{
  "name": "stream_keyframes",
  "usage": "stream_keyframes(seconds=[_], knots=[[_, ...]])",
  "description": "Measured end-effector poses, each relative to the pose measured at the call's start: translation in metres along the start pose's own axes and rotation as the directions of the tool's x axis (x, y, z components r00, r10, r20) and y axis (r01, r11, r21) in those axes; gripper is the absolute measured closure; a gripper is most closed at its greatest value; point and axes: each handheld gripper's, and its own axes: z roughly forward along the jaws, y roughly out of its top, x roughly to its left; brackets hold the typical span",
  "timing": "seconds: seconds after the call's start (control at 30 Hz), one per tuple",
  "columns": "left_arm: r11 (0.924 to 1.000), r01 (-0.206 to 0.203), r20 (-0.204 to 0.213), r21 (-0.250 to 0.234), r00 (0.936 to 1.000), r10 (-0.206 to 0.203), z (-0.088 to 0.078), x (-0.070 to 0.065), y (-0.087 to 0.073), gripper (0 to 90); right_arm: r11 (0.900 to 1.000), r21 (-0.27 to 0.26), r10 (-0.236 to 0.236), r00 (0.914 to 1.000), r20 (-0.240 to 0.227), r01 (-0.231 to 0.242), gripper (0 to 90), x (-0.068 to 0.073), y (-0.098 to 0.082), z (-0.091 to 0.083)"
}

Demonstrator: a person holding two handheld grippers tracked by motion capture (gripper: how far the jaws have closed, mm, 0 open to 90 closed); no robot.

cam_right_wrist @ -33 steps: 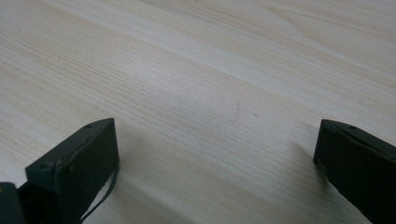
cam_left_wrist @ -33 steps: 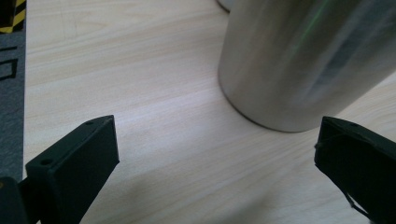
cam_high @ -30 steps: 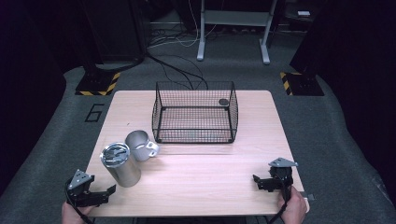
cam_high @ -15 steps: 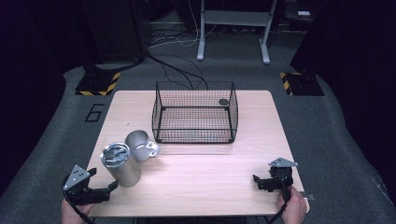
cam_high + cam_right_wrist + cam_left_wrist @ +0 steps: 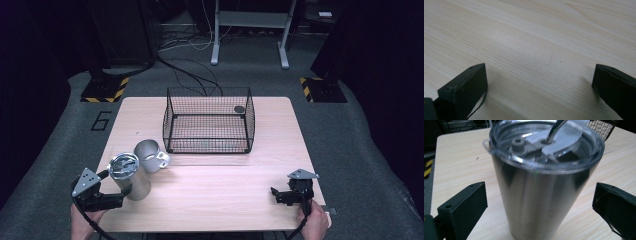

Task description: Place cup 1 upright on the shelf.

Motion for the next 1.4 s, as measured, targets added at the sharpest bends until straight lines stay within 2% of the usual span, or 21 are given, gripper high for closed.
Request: stream_keyframes(seconds=[0.2,0.5,0.73,0.83,0.93,1.13,1.4], knots=[[0.9995,-0.002,-0.017,-0.032,0.9999,0.001,0.005,-0.002,0.007,0.0,1.0,0.0,-0.001,1.0,0.0,0.001,0.0,0.0,0.0,0.0],[0.9988,-0.021,-0.037,-0.045,0.9991,0.02,0.019,-0.006,0.012,0.0,1.0,-0.003,-0.003,1.0,0.005,0.003,0.0,0.0,0.0,0.0],[0.9975,-0.01,-0.056,-0.069,0.9984,0.006,0.028,-0.01,0.013,0.0,1.0,-0.003,-0.002,1.0,0.004,0.002,0.0,0.0,0.0,0.0],[0.9966,0.01,-0.065,-0.082,0.9977,-0.016,0.033,-0.01,0.013,0.0,1.0,-0.003,-0.002,1.0,0.005,0.002,0.0,0.0,0.0,0.0],[0.9969,0.008,-0.075,-0.078,0.9971,-0.013,0.036,-0.011,0.015,0.5,1.0,-0.002,-0.003,1.0,0.005,0.003,0.0,0.0,0.0,0.0],[0.9954,0.013,-0.088,-0.095,0.9959,-0.021,0.037,-0.012,0.013,3.6,1.0,-0.003,-0.002,1.0,0.004,0.002,0.0,0.0,0.0,0.0],[0.9938,0.005,-0.081,-0.111,0.9967,-0.014,0.037,-0.011,0.011,4.1,1.0,-0.002,-0.002,1.0,0.004,0.002,0.0,0.0,0.0,0.0]])
